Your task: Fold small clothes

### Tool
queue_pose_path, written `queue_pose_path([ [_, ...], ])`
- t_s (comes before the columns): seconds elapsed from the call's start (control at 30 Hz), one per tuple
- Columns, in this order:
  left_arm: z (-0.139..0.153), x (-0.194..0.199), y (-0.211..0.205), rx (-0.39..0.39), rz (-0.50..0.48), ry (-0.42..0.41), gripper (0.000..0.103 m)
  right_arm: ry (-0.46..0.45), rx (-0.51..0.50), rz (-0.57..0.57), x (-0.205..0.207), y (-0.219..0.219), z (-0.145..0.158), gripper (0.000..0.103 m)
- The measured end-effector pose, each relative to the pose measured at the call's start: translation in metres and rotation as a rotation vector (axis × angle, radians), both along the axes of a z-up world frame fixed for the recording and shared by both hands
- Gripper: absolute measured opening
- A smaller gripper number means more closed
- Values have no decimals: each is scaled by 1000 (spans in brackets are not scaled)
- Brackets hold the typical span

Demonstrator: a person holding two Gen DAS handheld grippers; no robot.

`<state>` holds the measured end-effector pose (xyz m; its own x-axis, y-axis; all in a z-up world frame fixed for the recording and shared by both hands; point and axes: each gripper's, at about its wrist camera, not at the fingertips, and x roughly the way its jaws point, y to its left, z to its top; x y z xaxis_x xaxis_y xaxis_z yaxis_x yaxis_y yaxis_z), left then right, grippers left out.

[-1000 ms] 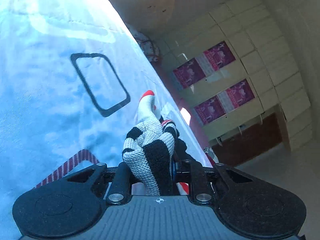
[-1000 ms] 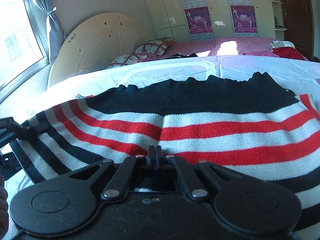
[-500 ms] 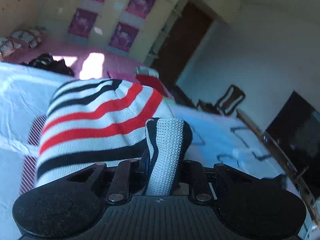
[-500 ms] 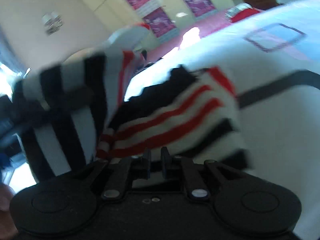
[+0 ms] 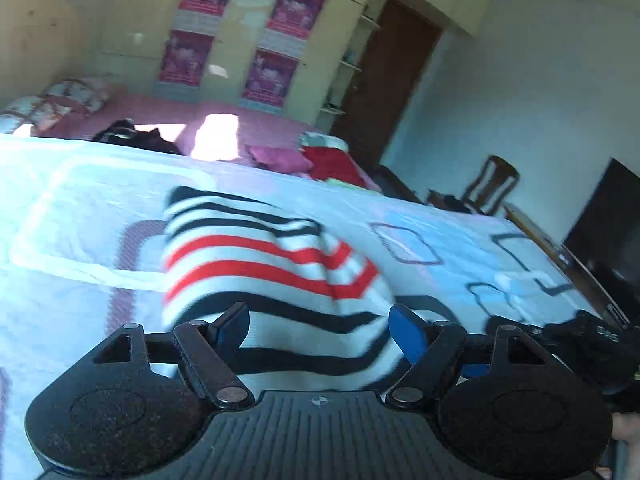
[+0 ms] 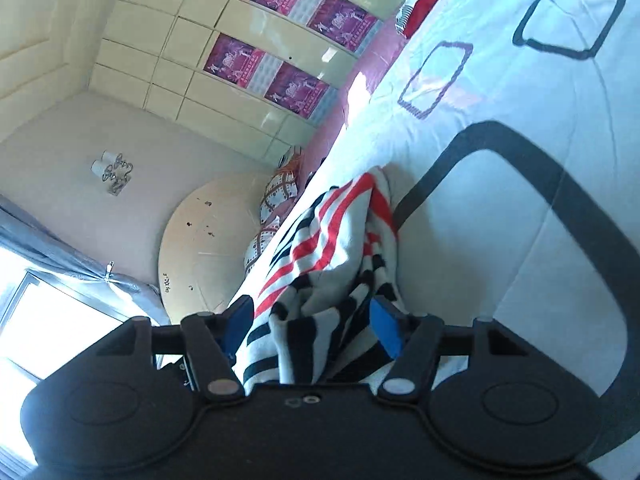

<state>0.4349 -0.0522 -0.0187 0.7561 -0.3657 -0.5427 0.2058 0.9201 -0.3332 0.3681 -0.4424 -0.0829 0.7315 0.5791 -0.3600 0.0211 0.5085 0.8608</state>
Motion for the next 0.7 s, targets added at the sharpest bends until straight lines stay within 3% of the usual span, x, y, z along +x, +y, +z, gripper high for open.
queue_pose_path([
  [0.17, -32, 1, 40, 32, 108, 117, 76, 112, -6, 63, 14, 29, -1, 73],
  [0.27, -52, 6, 39, -7, 121, 135, 76, 168, -141, 44, 33, 49, 5, 73],
  [0.3, -55, 7, 37, -12, 122, 130, 76, 168, -204, 49, 40, 56, 8, 67],
  [0.33, -56, 8, 36, -15, 127, 127, 76, 139, -293, 45, 43, 64, 13, 32],
  [0.37, -58, 10, 35, -23, 134, 124, 76, 92, -372, 62, 44, 70, 19, 21],
  [0.4, -58, 9, 35, -38, 139, 101, 76, -8, -412, 80, 40, 75, 25, 21],
  [0.5, -55, 2, 35, -26, 142, 29, 76, -235, -359, 132, 18, 66, 24, 21],
  [0.53, -58, 2, 36, -22, 134, 30, 76, -239, -350, 132, 16, 57, 12, 21],
  [0.6, -72, 8, 37, -11, 101, 92, 76, -91, -350, 88, 21, 36, -23, 19],
  [0.63, -76, 8, 37, -17, 86, 103, 76, -107, -291, 77, 17, 26, -32, 17],
  [0.7, -81, 7, 40, -26, 78, 103, 77, -109, -299, 74, 14, 27, -30, 18],
])
